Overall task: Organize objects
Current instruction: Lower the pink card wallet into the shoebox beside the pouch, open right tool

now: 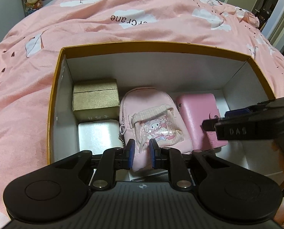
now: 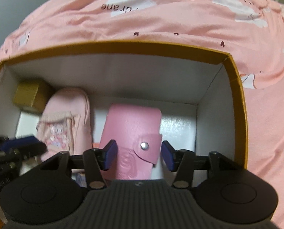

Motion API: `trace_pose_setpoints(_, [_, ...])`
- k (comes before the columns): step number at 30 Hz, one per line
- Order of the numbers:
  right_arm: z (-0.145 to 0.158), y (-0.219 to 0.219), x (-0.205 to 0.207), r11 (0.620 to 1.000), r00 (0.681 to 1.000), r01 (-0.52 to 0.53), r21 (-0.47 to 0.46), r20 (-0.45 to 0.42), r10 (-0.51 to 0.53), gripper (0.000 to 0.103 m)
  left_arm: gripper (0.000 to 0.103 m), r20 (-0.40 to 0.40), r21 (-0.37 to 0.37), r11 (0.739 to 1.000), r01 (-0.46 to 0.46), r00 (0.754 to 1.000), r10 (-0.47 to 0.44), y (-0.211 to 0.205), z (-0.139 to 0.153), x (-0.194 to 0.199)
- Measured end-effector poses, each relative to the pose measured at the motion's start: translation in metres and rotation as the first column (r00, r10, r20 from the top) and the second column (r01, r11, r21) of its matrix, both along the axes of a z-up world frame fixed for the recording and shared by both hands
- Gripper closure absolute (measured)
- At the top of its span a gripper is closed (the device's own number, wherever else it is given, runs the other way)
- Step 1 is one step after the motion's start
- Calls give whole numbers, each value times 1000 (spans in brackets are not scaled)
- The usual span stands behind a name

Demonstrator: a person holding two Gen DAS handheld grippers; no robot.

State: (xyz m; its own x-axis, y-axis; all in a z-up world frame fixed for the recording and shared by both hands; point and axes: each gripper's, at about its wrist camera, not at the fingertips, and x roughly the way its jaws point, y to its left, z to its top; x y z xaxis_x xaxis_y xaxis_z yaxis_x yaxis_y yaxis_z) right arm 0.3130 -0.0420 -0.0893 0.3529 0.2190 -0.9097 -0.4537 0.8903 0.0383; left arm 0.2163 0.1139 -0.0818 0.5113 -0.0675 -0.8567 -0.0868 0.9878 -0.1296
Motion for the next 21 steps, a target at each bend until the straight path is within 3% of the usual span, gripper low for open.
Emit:
trace_pose_setpoints(4, [-4, 1, -3, 999, 1000, -12, -34, -14, 11, 48, 82, 7, -9, 1000, -9, 1000, 10, 1, 1, -1])
trace_pose_setpoints(11, [-7, -7, 6, 997, 995, 75, 31, -64, -73, 64, 82, 19, -13, 1000, -13, 1000, 14, 2, 1, -2])
trace_pose_setpoints(19, [-8, 5, 1, 994, 995, 75, 76, -67, -70, 65, 82, 21, -21, 1000, -16, 1000, 17, 3, 0, -3])
trace_pose_setpoints(21, [-9, 5, 2, 992, 994, 72, 102, -86, -64, 70, 82, 21, -22, 1000, -16, 1000, 16, 3, 0, -3])
